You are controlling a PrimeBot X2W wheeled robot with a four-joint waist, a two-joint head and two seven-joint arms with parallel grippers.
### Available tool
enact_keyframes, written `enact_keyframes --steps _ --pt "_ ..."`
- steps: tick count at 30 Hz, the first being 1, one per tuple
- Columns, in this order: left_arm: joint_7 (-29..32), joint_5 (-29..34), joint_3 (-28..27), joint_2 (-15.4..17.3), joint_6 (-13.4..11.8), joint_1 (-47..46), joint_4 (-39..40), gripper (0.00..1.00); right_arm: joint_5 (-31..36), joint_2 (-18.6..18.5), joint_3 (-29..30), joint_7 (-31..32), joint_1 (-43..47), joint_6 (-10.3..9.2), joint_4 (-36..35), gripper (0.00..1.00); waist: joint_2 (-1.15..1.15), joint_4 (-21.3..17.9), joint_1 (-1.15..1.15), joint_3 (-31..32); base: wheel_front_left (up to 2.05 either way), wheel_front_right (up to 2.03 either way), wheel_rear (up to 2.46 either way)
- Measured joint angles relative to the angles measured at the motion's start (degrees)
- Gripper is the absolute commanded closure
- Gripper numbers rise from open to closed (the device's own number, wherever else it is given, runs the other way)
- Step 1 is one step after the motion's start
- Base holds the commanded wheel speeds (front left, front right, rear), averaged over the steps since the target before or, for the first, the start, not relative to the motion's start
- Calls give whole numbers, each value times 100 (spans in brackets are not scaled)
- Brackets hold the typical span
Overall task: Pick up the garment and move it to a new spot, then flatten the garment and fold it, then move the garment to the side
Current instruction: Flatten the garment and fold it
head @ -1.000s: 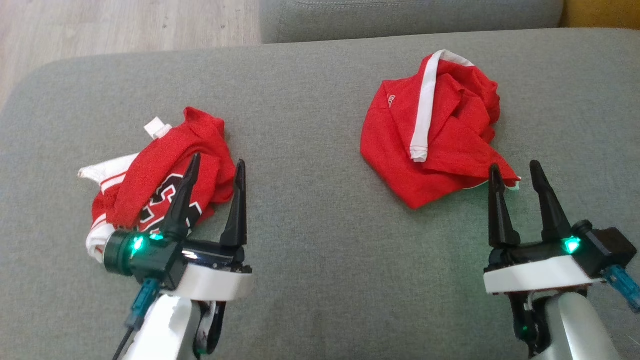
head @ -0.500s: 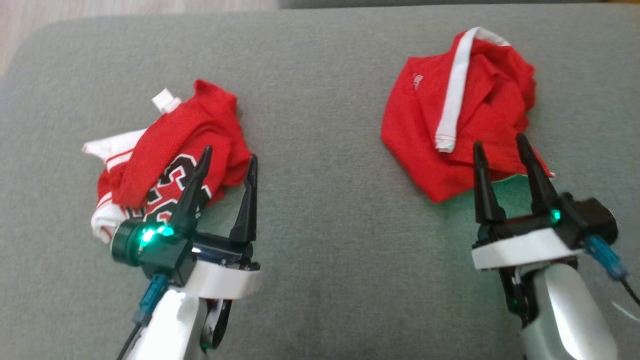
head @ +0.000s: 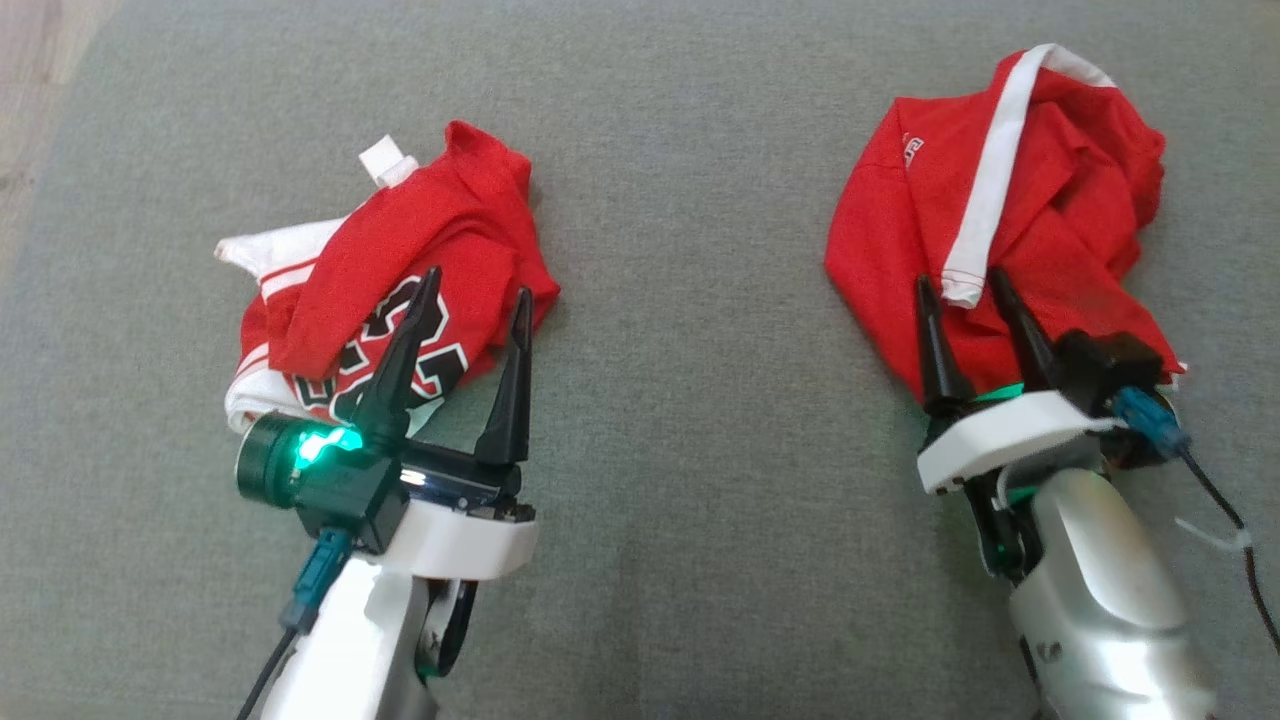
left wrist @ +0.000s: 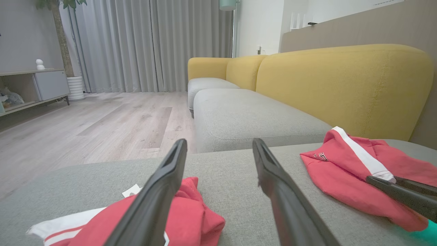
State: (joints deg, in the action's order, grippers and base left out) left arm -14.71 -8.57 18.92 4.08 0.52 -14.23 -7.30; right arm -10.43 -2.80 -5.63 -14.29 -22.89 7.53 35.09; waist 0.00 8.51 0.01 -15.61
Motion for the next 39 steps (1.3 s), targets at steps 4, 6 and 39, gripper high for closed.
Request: enact_keyframes --steps 4,6,39 --pt "0 7 -22 -24 0 -1 -1 0 -67 -5 -93 0 -269 0 392 56 0 56 0 -62 0 0 0" --pt "0 7 -23 -36 0 -1 -8 0 -86 -10 -133 0 -358 0 467 100 0 68 0 -63 0 0 0" --pt "0 -58 -293 -110 -33 668 -5 0 -355 -704 -423 1145 -2352 0 -2342 100 0 -411 -1 1081 0 0 0"
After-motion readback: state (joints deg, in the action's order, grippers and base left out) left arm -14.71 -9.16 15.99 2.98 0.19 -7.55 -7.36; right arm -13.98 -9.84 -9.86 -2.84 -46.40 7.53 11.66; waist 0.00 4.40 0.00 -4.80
